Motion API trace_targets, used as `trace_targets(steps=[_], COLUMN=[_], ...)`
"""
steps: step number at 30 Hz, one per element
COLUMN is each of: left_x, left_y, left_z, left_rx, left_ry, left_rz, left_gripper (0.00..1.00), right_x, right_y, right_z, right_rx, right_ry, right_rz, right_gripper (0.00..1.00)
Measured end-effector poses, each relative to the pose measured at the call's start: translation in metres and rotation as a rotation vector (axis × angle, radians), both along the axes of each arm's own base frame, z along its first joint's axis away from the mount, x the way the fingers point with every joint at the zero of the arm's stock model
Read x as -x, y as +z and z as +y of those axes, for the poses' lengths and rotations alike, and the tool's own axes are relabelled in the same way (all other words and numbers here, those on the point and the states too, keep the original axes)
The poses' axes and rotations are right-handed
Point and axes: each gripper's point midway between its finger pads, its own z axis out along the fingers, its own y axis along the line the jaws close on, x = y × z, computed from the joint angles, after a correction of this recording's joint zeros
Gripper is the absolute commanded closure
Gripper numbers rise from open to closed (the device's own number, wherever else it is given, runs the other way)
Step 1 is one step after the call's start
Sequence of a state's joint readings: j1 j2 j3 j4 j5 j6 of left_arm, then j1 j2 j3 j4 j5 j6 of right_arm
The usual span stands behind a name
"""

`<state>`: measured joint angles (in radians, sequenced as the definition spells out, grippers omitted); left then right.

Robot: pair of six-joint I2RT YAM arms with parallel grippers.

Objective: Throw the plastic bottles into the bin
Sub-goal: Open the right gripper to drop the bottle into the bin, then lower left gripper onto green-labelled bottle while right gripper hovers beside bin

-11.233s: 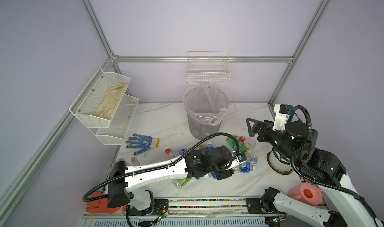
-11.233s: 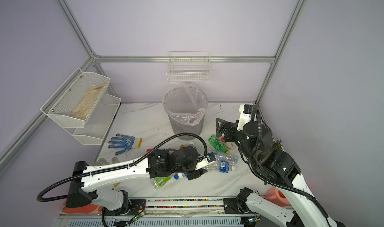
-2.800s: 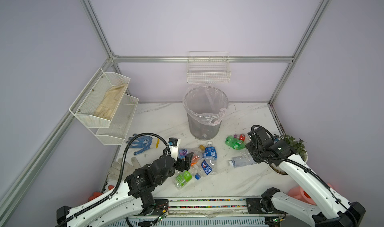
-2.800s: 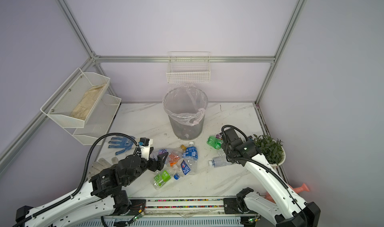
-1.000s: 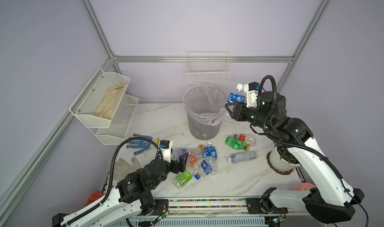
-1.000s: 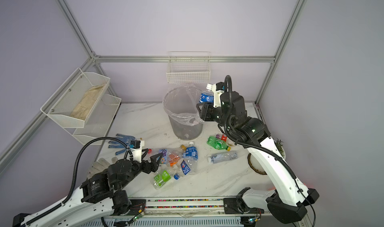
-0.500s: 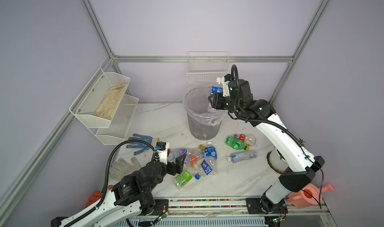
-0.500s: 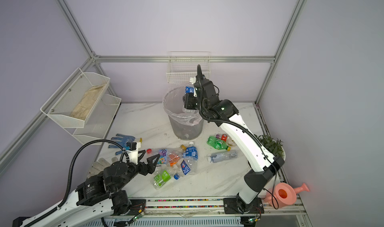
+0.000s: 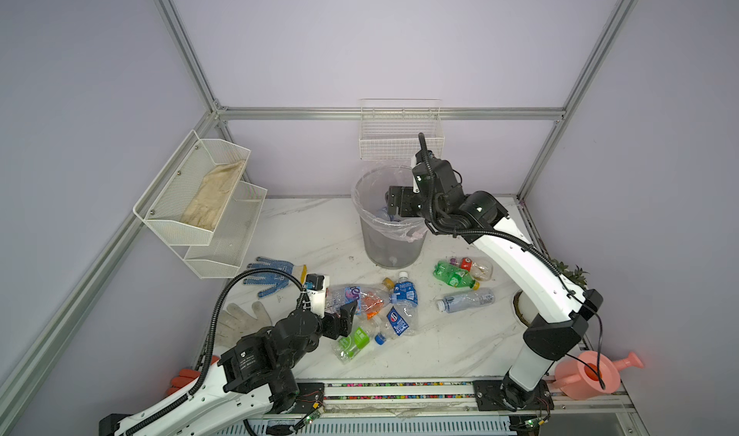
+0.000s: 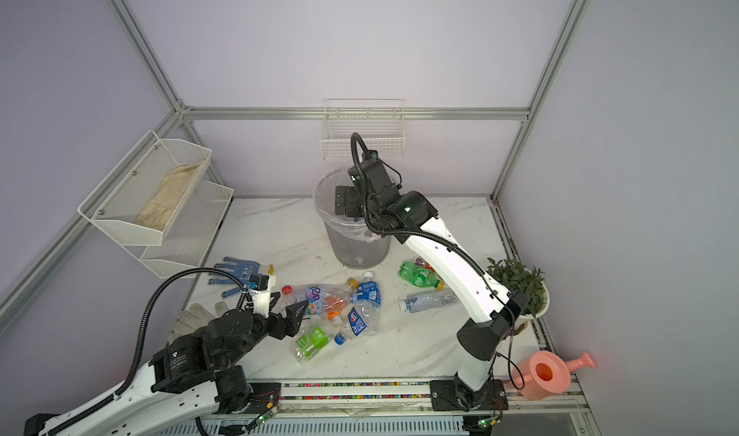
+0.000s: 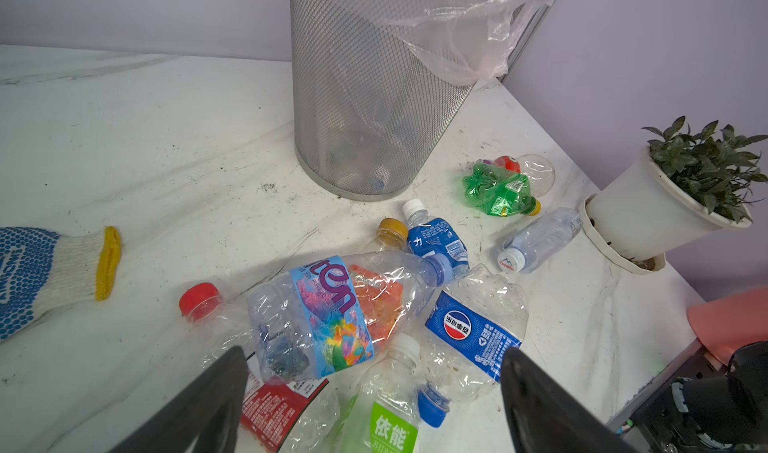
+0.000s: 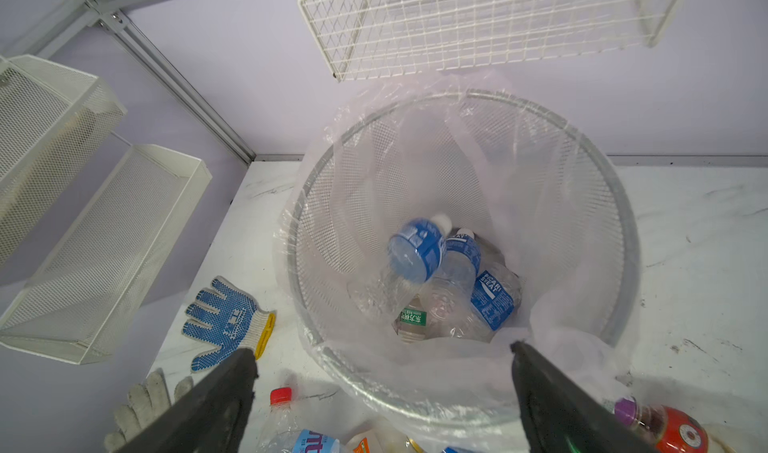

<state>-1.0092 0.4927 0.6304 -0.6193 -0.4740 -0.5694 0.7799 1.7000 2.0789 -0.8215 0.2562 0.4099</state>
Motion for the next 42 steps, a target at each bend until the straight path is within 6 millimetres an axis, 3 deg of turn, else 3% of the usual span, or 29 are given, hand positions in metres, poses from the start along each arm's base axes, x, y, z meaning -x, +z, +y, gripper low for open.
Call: trace_targets(steps=[6, 16, 24, 33, 42], left_x=[-0.001, -0.003, -0.001, 0.007, 0.015], left_y=[-0.005, -0.028, -0.043, -0.066, -0.076], left_z=[-0.002, -0.015, -0.024, -0.038, -0.045], left_rx=[-0.007, -0.080, -0.120, -0.133, -0.101], left_ry=[0.005, -0.019, -0.051, -0.100, -0.115], left_rz=[0.023, 0.092, 0.144, 0.256, 0.335], left_gripper=[0.07, 0.06, 0.06, 0.06, 0.05], right_x=[0.015, 0.029, 0.037, 0.041, 0.047], right_y=[0.016, -0.012, -0.010, -0.020, -0.030], right_z=[-0.013, -0.019, -0.023, -0.026, -0.026], right_rx=[-0.047, -0.036, -0.054, -0.051, -0.049], right_ry=[0.005, 0.035, 0.049, 0.055, 0.075], right_rz=[-0.037, -0.003, -0.010, -0.001, 0.018], right_gripper=[0.03, 0.03, 0.03, 0.03, 0.03])
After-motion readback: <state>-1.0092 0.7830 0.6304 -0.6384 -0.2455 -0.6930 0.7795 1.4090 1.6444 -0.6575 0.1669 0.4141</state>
